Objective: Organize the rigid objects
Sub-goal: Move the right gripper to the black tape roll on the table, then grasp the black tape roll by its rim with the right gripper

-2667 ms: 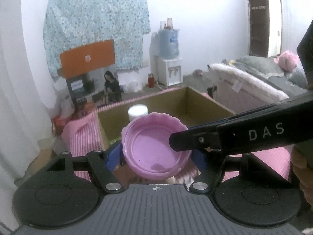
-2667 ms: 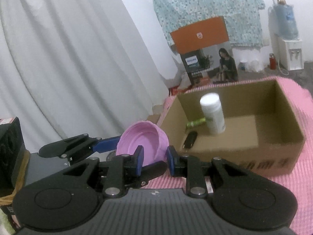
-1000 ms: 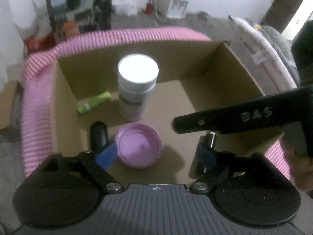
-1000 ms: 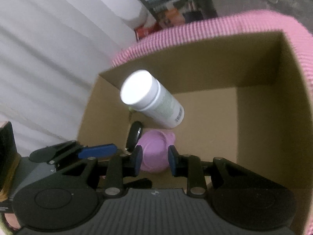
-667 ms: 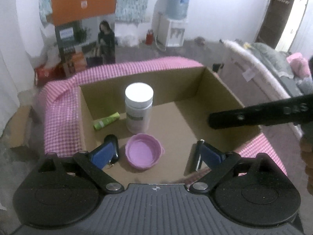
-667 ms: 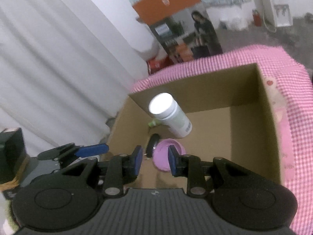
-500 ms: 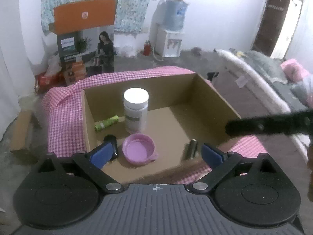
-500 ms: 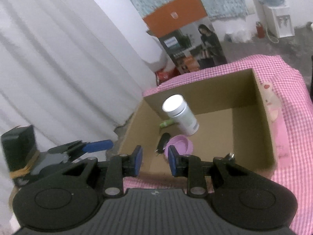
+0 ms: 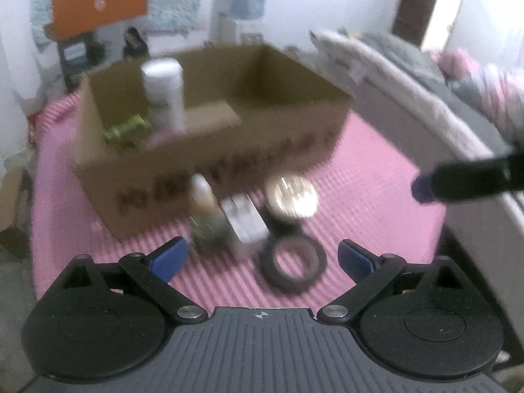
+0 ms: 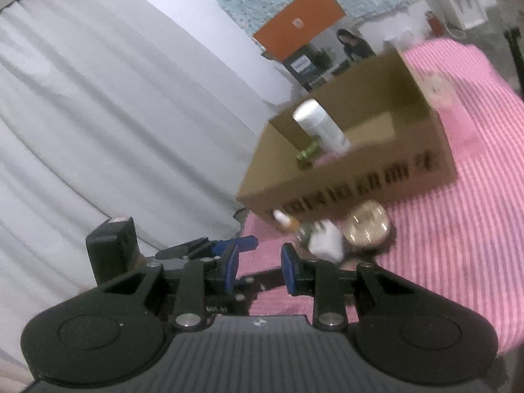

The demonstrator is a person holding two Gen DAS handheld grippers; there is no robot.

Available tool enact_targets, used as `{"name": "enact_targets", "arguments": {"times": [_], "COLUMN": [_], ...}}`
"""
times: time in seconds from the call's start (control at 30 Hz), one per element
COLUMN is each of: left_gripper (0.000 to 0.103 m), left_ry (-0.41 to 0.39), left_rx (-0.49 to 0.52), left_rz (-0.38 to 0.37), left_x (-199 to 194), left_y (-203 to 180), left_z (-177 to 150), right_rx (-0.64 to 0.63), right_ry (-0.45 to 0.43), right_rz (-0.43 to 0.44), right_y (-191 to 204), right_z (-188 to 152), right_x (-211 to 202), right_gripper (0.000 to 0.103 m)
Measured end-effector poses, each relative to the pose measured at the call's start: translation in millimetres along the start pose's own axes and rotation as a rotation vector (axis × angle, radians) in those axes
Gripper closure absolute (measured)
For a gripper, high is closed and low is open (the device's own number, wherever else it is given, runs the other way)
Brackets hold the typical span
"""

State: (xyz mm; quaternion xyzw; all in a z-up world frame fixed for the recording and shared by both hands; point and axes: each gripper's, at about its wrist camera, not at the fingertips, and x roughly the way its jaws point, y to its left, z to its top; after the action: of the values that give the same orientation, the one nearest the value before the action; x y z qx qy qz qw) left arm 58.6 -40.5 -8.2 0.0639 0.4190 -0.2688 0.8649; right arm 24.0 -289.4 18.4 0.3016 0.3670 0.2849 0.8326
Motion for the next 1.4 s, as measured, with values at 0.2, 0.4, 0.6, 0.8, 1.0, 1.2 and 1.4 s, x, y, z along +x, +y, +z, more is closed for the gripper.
{"name": "enact_targets", "arguments": {"times": [0.2, 0.4, 0.6, 0.8, 1.0, 1.2, 1.4], "left_gripper": [0.006, 0.009, 0.014, 0.028, 0.037, 0.033, 0.027], "left_ry": [0.076, 0.105, 0.120, 0.100, 0.091, 0.096, 0.100], "left_rx": [0.121, 0.184, 0.175, 0.171, 0.178, 0.206, 0.209], "left_rz": [0.000, 0.019, 0.019, -0.001, -0.007, -0.021, -0.025], "left_x": [38, 58, 74, 75, 78, 79, 87], "left_y": [-25, -37, -37, -37, -44, -53, -59], "left_z": [-22, -26, -21, -16, -13, -13, -11], "right_rx": [0.051, 0.046, 0.019, -0.031, -0.067, -0.046, -0.055], "right_ry": [0.041, 0.116, 0.184, 0.221, 0.223, 0.217, 0.218], "right_rz": [-0.119, -0.226, -0.293, -0.298, -0.320, -0.335, -0.338], "right_y": [-32, -55, -72, -70, -62, -68, -68], "right_z": [-17, -20, -16, -11, -14, -15, -14], "right_x": [14, 45, 80, 102, 108, 93, 91], "right_gripper": [0.072, 0.072, 0.072, 0.074, 0.075, 0.075, 0.075]}}
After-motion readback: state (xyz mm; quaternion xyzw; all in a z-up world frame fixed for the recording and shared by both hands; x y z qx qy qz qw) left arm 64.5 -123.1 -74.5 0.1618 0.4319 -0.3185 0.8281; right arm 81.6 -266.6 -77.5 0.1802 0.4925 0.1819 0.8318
